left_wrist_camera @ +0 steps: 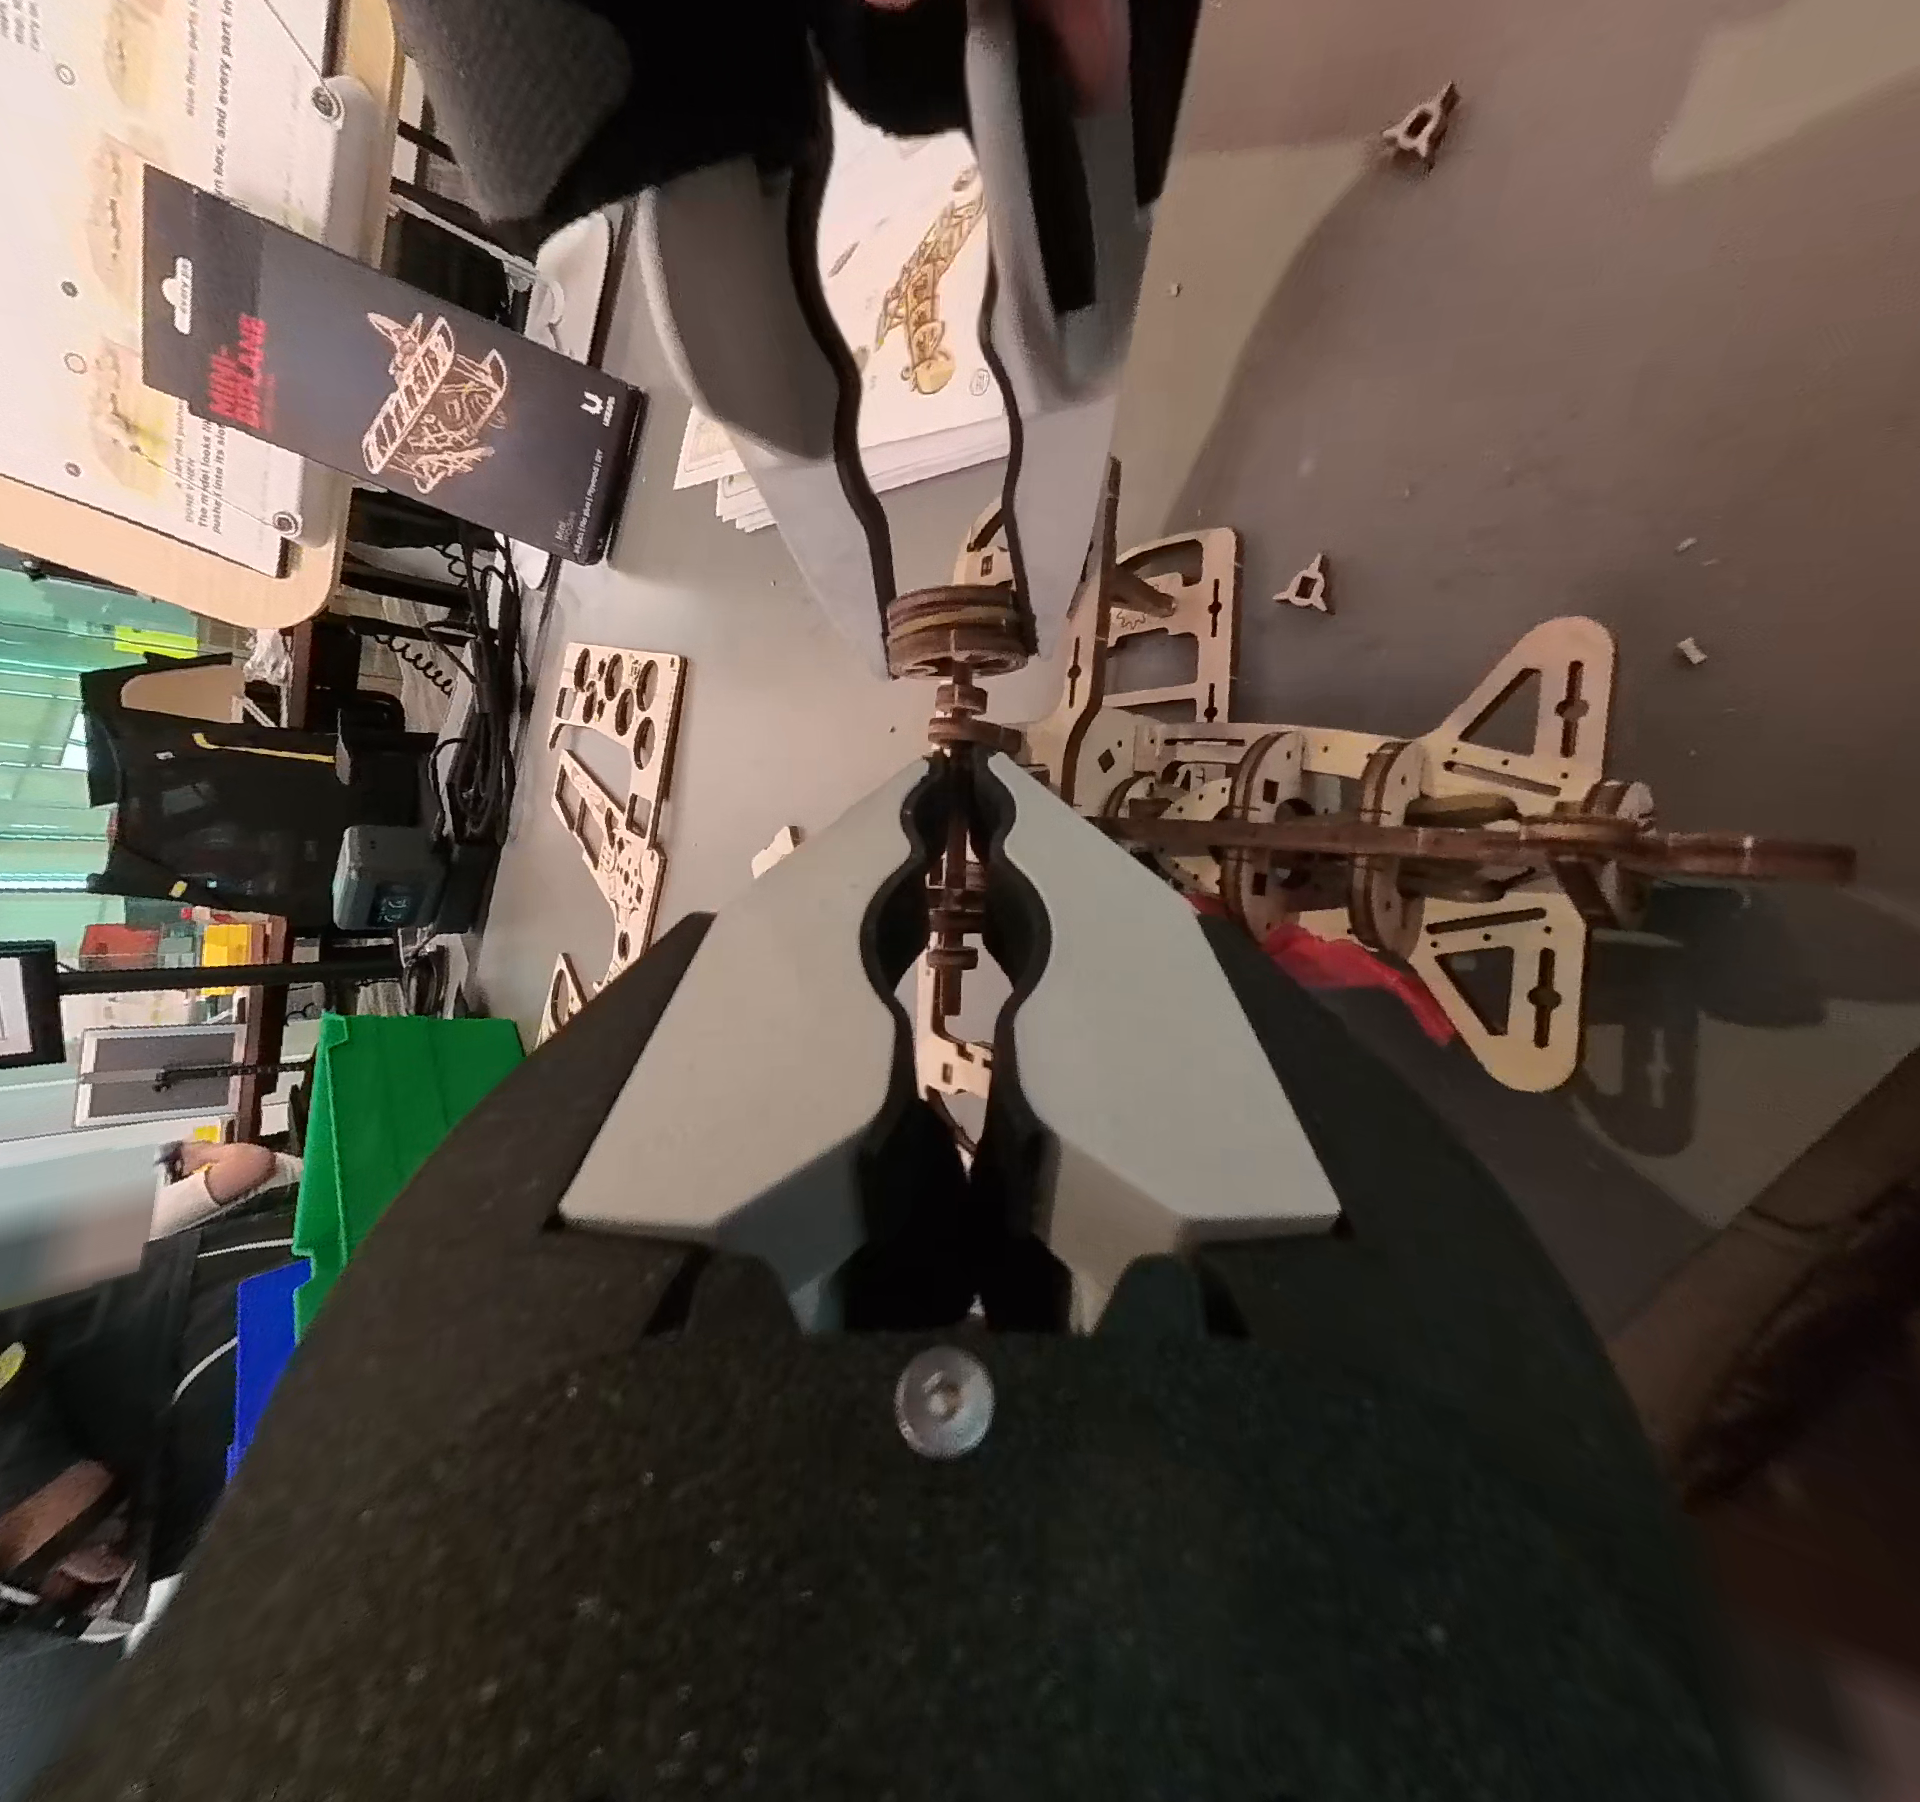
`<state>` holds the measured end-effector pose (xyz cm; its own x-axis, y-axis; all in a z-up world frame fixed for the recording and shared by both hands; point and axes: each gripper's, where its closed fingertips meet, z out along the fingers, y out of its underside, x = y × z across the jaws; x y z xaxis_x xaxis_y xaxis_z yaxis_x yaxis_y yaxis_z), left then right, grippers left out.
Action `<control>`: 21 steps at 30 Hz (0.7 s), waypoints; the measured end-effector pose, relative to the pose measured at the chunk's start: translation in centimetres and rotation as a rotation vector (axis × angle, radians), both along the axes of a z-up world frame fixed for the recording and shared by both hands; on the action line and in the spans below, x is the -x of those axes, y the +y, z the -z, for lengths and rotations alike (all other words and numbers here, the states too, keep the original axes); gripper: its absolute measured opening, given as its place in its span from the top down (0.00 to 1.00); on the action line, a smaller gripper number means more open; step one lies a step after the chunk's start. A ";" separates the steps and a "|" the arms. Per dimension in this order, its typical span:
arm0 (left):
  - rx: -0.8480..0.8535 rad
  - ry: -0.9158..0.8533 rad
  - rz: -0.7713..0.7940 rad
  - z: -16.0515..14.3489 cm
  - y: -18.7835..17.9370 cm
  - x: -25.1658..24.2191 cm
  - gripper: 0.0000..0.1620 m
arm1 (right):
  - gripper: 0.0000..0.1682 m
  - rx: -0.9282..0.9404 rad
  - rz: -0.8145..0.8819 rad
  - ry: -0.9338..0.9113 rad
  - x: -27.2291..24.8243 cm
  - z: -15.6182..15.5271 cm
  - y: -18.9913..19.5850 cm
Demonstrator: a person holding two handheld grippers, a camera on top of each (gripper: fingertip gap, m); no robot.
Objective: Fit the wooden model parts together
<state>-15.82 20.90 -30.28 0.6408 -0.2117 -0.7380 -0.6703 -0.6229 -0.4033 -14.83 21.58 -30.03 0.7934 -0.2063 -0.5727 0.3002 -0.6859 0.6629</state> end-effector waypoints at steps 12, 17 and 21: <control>0.004 -0.051 0.001 0.1 -0.1 -0.1 1.00 | 0.85 -0.025 -0.064 0.018 -0.3 -0.4 -0.3; 0.005 -0.037 0.023 0.1 -0.1 0.0 1.00 | 0.85 0.020 -0.074 0.056 -0.3 -0.6 -0.5; 0.005 -0.030 0.033 0.0 -0.1 -0.1 1.00 | 0.85 0.025 -0.120 0.087 -0.2 -0.5 -0.5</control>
